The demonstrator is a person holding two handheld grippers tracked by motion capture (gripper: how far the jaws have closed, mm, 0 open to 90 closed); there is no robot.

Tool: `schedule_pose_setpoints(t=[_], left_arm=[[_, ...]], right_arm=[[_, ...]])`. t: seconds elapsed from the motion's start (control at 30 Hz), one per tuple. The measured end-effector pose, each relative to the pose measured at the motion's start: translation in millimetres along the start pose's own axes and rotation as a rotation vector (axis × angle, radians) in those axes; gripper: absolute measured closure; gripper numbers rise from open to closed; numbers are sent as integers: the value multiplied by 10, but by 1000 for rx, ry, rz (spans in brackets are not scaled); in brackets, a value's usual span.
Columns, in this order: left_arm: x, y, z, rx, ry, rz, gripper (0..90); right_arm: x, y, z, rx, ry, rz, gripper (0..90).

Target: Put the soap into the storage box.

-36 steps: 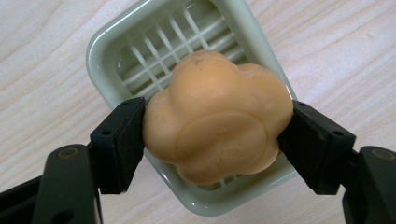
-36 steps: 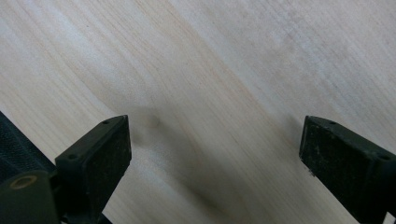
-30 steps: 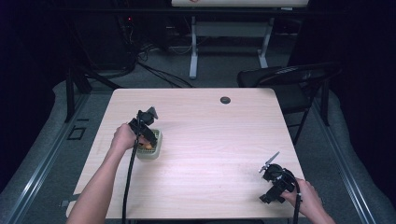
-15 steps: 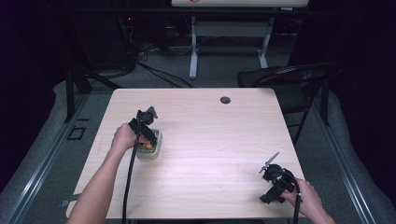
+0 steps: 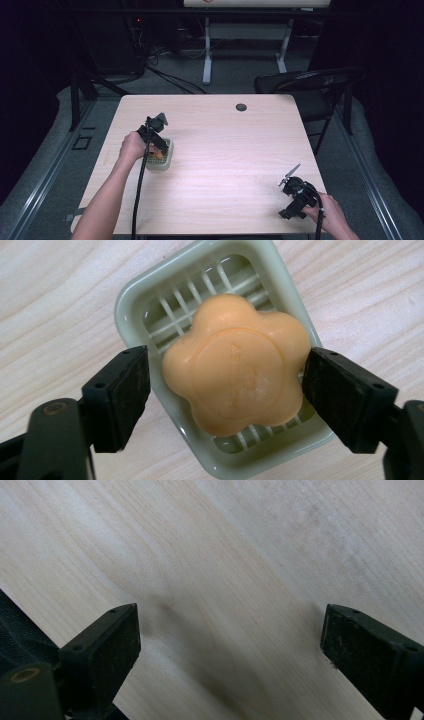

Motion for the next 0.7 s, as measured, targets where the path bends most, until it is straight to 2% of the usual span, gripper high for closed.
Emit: schedule_pose_setpoints(t=[0.07,0.23,0.33,0.4,0.5,0.7], left_arm=[[-12,6,28,-11,-5,-2,157],[-60,41,148,-34,-33,-30,153],[-71,86,221,-57,-26,-32,151],[-70,126,272,-74,-17,-33,145],[-78,213,353,-112,-2,-20,137],[-114,418,443,-148,11,-28,104]], right_arm=[[7,0,4,-3,10,5,88],[14,-15,-2,0,8,7,88],[3,-37,-7,17,7,19,88],[12,-43,-18,11,7,10,88],[12,-42,-22,12,10,9,88],[6,-36,-21,15,9,3,88]])
Point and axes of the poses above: each handheld gripper's, and its own axes: z roughly backward along the jaws, y roughly out of its underside, x roughly to its left, the point moved 1 cm from there along -z, roughly forward along the jaws, and after that the axes turned 9 degrees about -x, right-handed, at the moved point
